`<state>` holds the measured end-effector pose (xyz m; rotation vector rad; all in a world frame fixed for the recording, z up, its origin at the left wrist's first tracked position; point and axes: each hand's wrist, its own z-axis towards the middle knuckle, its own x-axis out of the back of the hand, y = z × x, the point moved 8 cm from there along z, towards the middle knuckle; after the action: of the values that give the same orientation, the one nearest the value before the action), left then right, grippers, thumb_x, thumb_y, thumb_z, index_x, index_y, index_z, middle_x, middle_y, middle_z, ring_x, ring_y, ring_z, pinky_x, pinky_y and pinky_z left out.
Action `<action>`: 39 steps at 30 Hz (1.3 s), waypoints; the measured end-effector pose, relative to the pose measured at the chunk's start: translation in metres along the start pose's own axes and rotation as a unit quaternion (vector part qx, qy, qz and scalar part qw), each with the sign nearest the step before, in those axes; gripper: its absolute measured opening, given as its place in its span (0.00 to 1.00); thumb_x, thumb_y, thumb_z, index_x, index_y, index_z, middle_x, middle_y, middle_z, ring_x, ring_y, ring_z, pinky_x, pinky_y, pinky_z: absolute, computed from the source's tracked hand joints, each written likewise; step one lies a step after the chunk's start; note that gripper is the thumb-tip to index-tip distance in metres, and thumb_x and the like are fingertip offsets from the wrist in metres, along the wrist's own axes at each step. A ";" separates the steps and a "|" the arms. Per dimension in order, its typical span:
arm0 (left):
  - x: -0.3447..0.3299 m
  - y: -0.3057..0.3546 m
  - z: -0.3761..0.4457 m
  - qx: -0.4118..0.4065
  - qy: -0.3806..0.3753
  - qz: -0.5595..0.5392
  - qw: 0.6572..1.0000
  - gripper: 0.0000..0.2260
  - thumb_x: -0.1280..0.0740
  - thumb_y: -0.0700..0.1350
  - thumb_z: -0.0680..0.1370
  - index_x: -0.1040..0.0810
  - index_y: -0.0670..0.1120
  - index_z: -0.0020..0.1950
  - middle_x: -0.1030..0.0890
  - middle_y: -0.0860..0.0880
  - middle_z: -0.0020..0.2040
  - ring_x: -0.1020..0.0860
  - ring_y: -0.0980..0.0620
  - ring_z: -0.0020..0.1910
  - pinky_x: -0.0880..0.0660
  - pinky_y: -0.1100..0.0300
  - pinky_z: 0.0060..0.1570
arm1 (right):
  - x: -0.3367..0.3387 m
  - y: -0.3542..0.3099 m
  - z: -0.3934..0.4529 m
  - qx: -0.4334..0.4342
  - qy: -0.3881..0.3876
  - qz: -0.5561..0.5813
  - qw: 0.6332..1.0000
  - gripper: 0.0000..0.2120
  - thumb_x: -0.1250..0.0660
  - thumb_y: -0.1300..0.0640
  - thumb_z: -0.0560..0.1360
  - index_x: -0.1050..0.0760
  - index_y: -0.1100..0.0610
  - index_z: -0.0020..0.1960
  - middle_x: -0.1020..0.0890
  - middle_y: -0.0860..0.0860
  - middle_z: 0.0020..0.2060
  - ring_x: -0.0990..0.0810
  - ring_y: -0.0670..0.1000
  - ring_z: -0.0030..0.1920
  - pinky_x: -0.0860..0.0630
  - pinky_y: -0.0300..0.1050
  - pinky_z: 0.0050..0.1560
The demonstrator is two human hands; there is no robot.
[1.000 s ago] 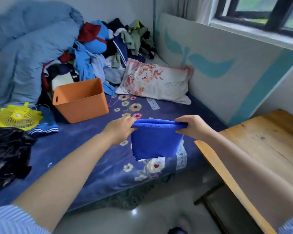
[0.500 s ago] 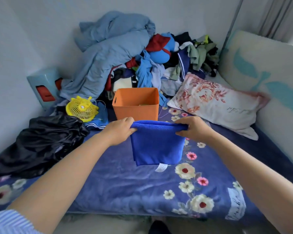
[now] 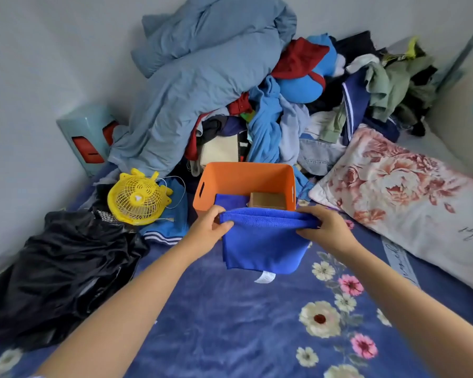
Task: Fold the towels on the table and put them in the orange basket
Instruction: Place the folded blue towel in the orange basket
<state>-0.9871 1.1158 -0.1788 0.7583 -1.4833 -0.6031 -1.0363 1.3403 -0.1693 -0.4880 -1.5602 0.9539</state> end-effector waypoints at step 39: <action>-0.081 -0.332 0.371 0.314 0.091 0.072 0.942 0.18 0.50 0.47 0.82 0.35 0.37 0.64 0.25 0.37 0.60 0.26 0.38 0.59 0.30 0.49 0.57 | -0.280 0.218 0.384 -0.272 -0.067 0.079 0.957 0.17 0.37 0.63 0.75 0.30 0.64 0.63 0.23 0.61 0.59 0.26 0.59 0.59 0.28 0.48 0.54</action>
<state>-1.3262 0.9358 -0.5057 1.1466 -1.5494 0.0729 -1.3811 1.1382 -0.5054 -0.9619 -1.9345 0.6740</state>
